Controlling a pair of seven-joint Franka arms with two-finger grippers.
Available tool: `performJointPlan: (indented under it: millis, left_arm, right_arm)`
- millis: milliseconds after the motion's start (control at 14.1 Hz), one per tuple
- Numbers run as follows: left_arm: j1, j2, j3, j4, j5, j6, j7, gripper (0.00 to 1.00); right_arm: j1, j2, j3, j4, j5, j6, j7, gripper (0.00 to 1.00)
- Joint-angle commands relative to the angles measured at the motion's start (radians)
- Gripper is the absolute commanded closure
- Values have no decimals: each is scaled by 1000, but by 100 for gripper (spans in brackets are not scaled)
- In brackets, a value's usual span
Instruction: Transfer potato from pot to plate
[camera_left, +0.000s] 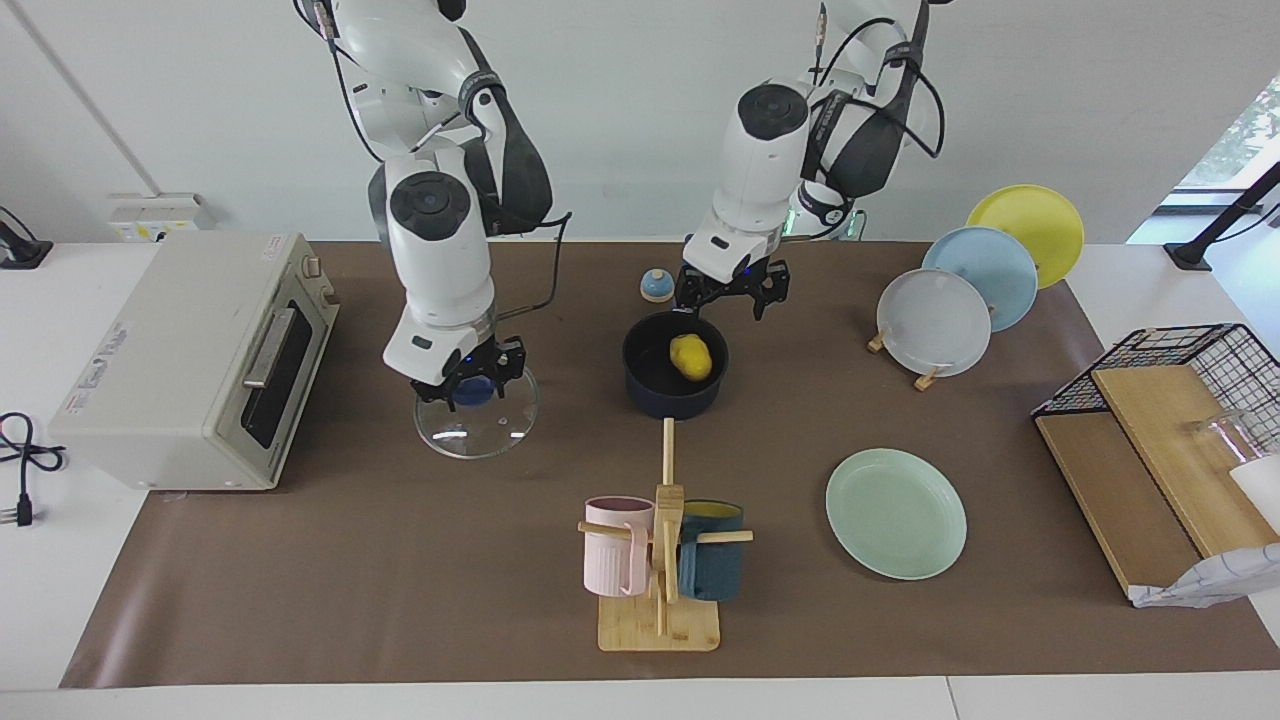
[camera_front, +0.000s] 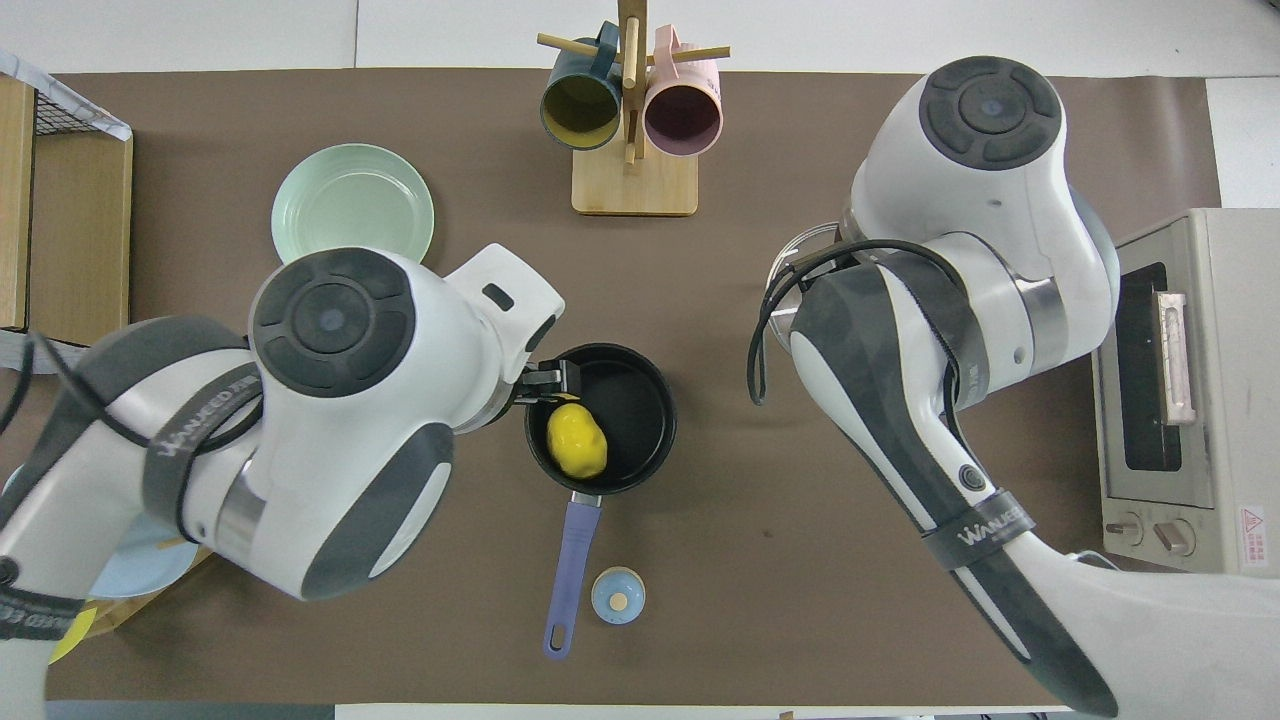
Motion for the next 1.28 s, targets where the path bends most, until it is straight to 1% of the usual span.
performJointPlan:
  millis: [0, 71, 213, 356, 640, 782, 996, 1209]
  left_arm:
    - [-37, 34, 18, -23, 4, 73, -58, 0]
    - [-65, 43, 20, -43, 4, 107, -78, 0]
    - [-77, 72, 20, -72, 9, 165, -113, 0]
    - [-76, 86, 20, -75, 10, 170, -121, 0]
    - [-77, 83, 17, -104, 10, 199, -182, 0]
    - [-83, 83, 17, -120, 9, 233, -210, 0]
    - [-94, 84, 17, -133, 9, 241, -237, 0]
    - [-108, 81, 17, -150, 9, 242, -269, 0]
  right_arm:
    - [-48, -88, 13, -187, 11, 134, -72, 45]
    - [-64, -105, 13, -239, 11, 188, -88, 45]
    - [-91, -120, 13, -310, 11, 272, -149, 45]
    - [-113, -134, 13, -356, 11, 313, -163, 45]
    - [-137, -156, 13, -467, 11, 426, -183, 44]
    - [-142, -156, 13, -490, 11, 445, -181, 43]
    - [-142, -153, 13, -504, 11, 457, -178, 42]
    - [-142, -159, 13, -524, 11, 465, -172, 37]
